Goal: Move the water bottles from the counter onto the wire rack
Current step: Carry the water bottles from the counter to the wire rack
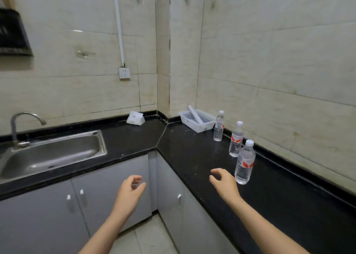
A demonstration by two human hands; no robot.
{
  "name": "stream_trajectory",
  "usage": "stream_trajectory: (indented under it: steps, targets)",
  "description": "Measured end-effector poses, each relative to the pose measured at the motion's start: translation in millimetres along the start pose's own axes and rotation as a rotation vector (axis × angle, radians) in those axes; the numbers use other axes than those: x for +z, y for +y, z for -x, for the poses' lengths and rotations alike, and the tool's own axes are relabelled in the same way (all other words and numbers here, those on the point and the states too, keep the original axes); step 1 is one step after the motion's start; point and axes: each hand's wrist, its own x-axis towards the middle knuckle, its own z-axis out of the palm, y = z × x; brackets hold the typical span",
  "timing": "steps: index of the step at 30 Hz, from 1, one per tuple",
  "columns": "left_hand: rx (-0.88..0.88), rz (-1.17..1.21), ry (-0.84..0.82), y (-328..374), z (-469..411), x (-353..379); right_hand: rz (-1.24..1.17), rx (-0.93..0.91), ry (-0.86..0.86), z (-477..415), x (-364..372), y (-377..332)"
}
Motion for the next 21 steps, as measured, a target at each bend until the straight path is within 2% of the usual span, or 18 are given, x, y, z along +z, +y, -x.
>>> stream_trajectory:
  steps: [4,10,16,21]
  targets:
    - [0.031,-0.034,-0.032,10,-105,7,-0.093,0.074,0.069,-89,29,-8]
    - [0.055,-0.022,-0.138,15,-216,53,-0.092,0.187,0.140,-172,48,-1]
    - [0.013,-0.015,-0.328,-3,-312,135,-0.023,0.331,0.249,-230,53,31]
    - [0.077,0.012,-0.513,-4,-406,200,0.035,0.447,0.401,-283,57,43]
